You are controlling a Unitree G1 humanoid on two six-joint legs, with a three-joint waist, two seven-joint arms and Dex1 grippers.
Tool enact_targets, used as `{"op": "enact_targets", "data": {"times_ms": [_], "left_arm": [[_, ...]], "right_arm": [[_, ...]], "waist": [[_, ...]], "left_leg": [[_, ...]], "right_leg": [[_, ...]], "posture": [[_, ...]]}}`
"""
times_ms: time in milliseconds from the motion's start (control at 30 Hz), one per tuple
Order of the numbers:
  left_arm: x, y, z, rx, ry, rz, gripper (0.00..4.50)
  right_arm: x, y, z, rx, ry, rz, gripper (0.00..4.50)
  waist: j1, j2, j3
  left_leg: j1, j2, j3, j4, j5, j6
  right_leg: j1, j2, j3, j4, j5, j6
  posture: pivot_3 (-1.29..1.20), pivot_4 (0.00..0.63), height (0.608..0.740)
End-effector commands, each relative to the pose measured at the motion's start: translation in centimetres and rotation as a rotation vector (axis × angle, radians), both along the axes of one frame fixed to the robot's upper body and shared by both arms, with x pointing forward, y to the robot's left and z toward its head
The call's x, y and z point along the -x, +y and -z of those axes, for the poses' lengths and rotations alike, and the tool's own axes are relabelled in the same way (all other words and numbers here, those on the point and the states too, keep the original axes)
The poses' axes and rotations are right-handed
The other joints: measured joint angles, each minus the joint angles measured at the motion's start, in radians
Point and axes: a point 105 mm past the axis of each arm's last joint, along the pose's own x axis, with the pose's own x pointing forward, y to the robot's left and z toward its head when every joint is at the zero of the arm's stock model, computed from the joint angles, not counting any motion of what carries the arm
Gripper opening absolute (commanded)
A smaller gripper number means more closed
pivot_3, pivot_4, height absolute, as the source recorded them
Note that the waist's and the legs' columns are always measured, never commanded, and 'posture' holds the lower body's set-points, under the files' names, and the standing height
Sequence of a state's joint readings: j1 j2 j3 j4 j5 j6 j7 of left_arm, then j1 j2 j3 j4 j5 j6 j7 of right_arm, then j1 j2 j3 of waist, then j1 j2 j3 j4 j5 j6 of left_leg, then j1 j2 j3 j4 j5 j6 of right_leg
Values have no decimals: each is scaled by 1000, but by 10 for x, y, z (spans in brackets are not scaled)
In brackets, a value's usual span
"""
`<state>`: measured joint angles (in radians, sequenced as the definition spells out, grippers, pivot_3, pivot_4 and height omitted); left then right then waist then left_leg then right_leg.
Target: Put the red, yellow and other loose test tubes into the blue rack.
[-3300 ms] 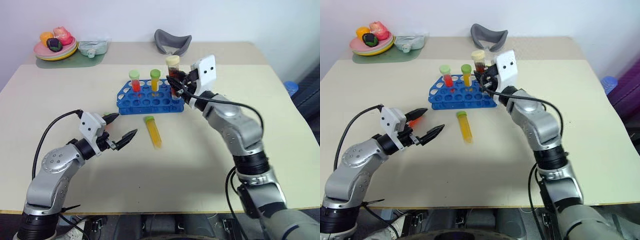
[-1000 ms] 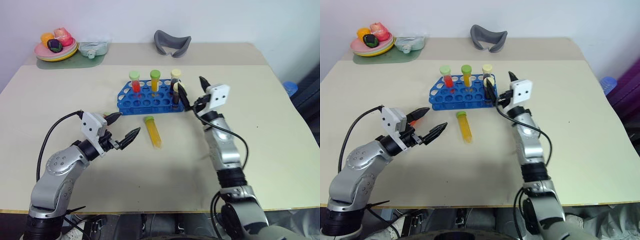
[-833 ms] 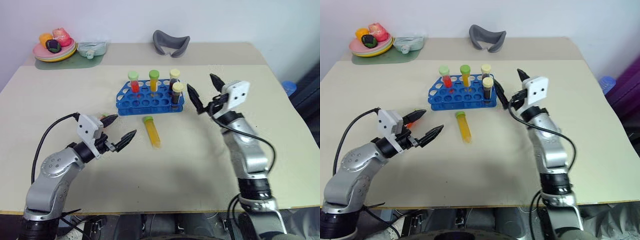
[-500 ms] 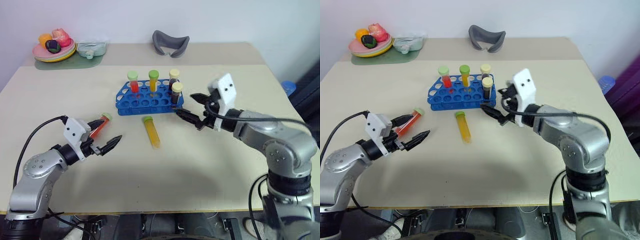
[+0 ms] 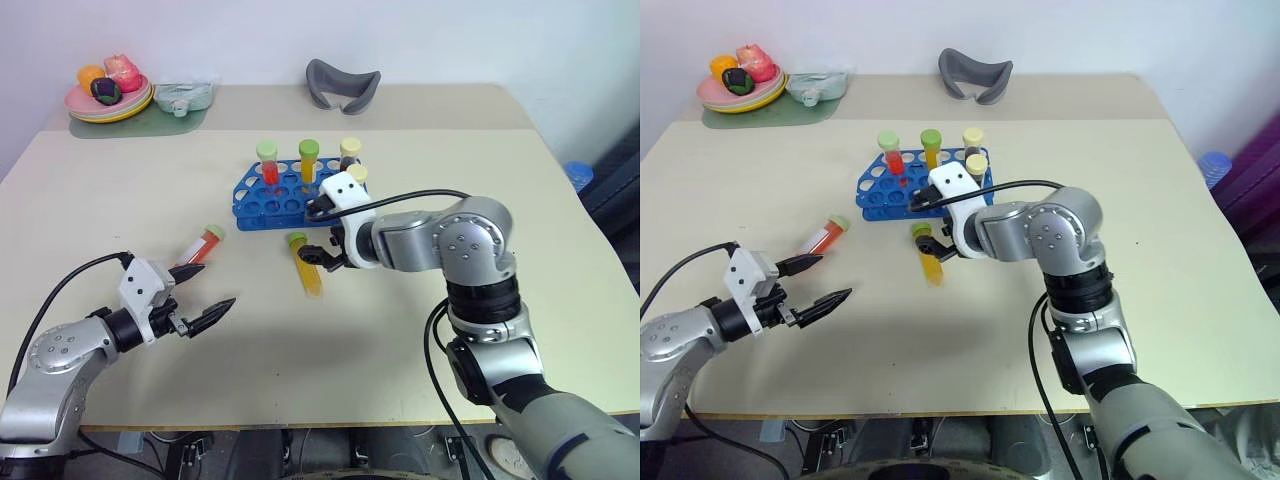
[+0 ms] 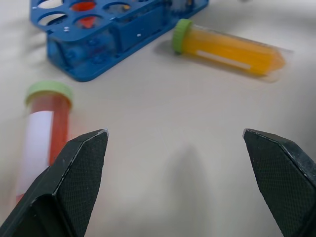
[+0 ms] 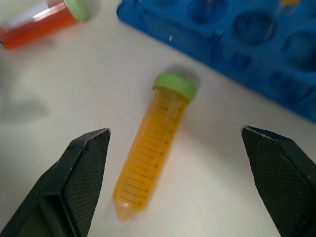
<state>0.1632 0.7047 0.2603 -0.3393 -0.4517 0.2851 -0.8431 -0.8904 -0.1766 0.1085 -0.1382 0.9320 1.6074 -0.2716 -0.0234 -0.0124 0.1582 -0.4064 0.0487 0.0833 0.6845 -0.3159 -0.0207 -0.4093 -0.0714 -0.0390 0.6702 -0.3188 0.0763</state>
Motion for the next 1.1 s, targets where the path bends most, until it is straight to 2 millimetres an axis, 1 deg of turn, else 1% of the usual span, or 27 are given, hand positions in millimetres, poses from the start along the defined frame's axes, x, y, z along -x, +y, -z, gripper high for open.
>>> {"op": "enact_targets", "data": {"times_ms": [33, 100, 200, 333, 433, 533, 700, 900, 1100], "left_arm": [[2, -4, -15, 18, -44, 18, 4500], [3, -3, -12, 10, -38, 15, 4500], [3, -4, -12, 10, -37, 14, 4500], [2, 0, -12, 11, -37, 6, 4500], [2, 1, -12, 9, -37, 5, 4500], [2, 1, -12, 10, -39, 2, 4500], [2, -1, -11, 14, -40, -1, 4500], [1, 0, -7, 20, -39, -5, 4500], [1, 1, -3, 25, -40, -5, 4500]], "right_arm": [[2, 16, -8, 14, -6, -15, 4306], [3, 26, -9, 7, 15, -21, 4306], [3, 34, -11, 12, 33, -8, 4306], [1, 39, -4, 49, 75, 24, 4306], [-4, 34, 9, 122, 105, 103, 4306], [-7, 31, 16, 155, 127, 146, 4306], [-7, 35, 22, 183, 165, 177, 4306], [-12, 26, 32, 254, 188, 270, 4306], [-14, 22, 36, 308, 165, 301, 4306]], "waist": [[0, 0, 0], [-3, 0, 0], [-12, 0, 0], [-19, 0, 0], [-23, 0, 0], [-23, 0, 0], [-23, 0, 0], [-23, 0, 0], [-21, 0, 0]], "left_leg": [[0, 0, 0, 0, 0, 0], [0, 0, 0, 0, 0, 0], [0, 0, 0, 0, 0, 0], [0, 0, 0, 0, 0, 0], [0, 0, 0, 0, 0, 0], [-1, 1, 0, 0, 0, 0], [-1, 1, 0, -1, 0, 0], [-1, 1, 0, -1, 0, 0], [-1, 0, 0, -1, 0, 0]], "right_leg": [[0, 0, 0, 0, 0, 0], [0, 0, 0, 0, 0, 0], [0, 0, 0, 0, 0, 0], [0, 0, 0, 0, 0, 0], [0, 0, 0, 0, 0, 0], [-1, 0, 0, 0, 0, 0], [-1, 0, 0, 0, 0, 0], [-1, 0, 0, 0, 0, 0], [-1, 0, 0, 0, 0, 0]], "posture": [[0, 150, 735], [0, 150, 735], [0, 150, 735], [0, 150, 735], [0, 150, 735], [0, 150, 735], [0, 150, 735], [0, 150, 735], [0, 150, 735]]}}
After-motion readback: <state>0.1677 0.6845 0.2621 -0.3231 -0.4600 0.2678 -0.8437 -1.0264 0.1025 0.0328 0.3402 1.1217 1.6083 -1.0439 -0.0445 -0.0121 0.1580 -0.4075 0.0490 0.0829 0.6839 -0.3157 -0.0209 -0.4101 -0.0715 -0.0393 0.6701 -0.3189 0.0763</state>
